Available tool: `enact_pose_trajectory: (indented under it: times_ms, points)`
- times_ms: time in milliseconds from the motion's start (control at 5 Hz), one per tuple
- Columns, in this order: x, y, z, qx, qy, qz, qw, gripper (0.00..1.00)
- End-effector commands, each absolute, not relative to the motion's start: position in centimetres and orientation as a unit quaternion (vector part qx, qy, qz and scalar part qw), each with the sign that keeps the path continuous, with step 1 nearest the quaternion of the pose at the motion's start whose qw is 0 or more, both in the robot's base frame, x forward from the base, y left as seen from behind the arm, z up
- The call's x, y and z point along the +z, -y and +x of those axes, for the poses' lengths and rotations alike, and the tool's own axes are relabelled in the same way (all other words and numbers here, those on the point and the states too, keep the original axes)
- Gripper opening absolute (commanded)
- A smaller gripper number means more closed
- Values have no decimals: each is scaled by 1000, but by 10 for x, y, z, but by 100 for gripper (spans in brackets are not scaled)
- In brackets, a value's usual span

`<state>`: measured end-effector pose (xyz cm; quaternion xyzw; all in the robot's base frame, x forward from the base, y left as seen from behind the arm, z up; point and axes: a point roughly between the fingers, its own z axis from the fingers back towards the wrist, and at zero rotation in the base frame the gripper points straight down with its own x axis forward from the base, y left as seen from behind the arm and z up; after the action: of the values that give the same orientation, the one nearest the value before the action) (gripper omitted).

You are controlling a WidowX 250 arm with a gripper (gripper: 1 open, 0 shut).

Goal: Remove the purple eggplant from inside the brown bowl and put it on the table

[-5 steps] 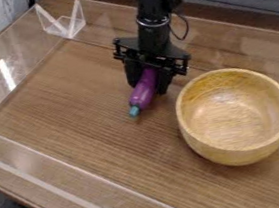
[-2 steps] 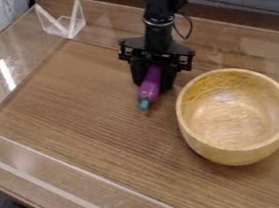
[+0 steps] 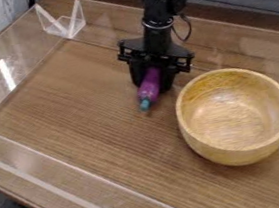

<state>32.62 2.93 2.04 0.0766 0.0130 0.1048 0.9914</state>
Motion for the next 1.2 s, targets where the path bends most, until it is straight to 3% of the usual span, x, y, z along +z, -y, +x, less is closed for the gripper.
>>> enact_pose_trajectory:
  times_ms: [0, 200, 1000]
  points:
    - [31, -41, 318, 80, -2, 80, 994, 0]
    - [33, -49, 308, 53, -2, 82, 995, 100]
    - [40, -60, 306, 64, -14, 84, 994, 100]
